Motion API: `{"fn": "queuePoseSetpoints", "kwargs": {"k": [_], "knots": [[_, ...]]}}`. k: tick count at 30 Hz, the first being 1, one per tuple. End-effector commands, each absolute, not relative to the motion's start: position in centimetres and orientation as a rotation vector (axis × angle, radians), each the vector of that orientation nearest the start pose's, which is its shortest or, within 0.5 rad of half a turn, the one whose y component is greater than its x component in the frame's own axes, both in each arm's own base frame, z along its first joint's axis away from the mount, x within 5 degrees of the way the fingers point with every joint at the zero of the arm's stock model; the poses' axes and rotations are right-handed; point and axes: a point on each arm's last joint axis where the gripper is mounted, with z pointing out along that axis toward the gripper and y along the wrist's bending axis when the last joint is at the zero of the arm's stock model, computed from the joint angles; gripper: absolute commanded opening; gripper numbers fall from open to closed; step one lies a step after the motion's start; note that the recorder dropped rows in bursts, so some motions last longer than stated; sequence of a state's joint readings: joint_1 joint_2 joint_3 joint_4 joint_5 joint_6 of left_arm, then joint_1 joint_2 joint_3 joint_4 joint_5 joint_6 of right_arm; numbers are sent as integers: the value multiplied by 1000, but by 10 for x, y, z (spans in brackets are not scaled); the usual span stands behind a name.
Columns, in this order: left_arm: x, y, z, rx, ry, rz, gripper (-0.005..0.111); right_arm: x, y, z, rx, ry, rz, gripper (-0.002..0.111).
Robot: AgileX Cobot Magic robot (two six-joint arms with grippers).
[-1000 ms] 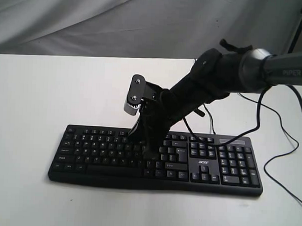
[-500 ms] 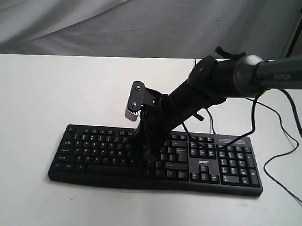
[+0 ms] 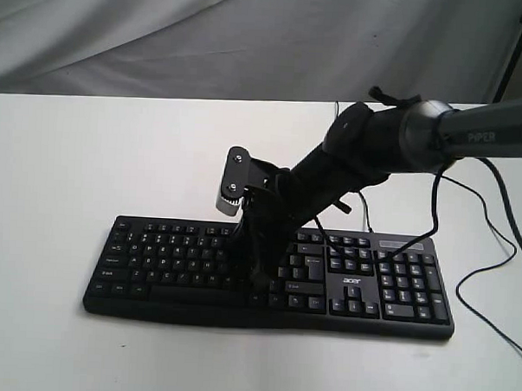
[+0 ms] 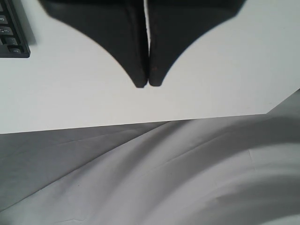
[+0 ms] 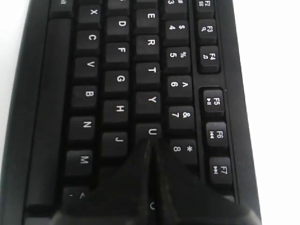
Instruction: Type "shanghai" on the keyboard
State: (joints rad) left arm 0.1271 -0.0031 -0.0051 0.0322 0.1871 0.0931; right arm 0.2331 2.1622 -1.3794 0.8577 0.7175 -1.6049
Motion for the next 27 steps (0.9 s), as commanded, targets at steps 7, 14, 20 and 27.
{"fn": "queuePoseSetpoints", "kwargs": {"k": [7,14,20,27], "knots": [[56,7,196,-6,1671,190,1,398,141,119,-1536,2108,527,0],[56,7,196,-6,1671,190,1,398,141,119,-1536,2108,527,0],[56,7,196,-6,1671,190,1,399,140,109,-1551,2125,521,0],[56,7,196,-6,1671,190,1,399,141,130,-1533,2083,491,0]]}}
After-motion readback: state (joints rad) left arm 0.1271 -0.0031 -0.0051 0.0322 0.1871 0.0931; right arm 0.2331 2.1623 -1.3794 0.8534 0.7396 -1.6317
